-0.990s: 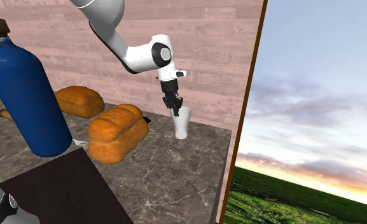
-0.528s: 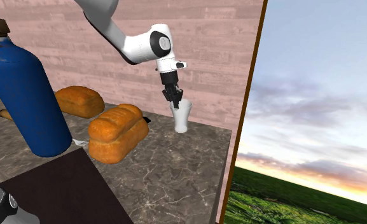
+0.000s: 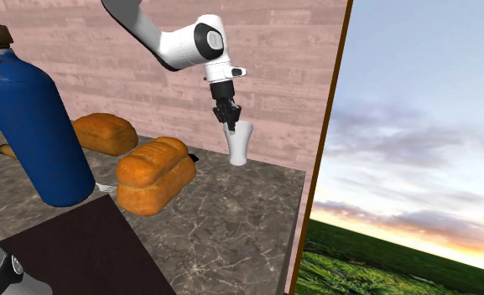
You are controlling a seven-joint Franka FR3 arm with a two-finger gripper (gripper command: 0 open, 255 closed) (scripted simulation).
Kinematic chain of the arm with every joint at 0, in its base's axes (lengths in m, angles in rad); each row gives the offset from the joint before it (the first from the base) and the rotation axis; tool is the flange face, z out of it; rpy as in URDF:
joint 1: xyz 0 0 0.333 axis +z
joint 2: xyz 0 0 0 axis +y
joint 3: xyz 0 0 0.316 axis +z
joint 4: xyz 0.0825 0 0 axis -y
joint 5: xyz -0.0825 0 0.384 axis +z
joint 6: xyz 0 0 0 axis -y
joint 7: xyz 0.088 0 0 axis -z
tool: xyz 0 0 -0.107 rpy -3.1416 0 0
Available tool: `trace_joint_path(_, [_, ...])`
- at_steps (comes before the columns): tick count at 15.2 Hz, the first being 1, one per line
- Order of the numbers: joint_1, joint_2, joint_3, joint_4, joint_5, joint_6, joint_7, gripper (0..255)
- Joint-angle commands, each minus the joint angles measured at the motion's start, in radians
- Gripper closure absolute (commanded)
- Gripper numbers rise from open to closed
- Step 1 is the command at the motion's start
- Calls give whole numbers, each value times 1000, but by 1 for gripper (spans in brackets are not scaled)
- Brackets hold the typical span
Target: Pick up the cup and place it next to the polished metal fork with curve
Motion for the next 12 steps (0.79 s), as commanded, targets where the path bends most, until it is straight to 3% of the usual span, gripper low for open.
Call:
trace_joint_path(1, [-1,-14,2,9,5,-22,-8,255])
trace_joint_path(12, [-2,-73,9,76,30,-143,-46,255])
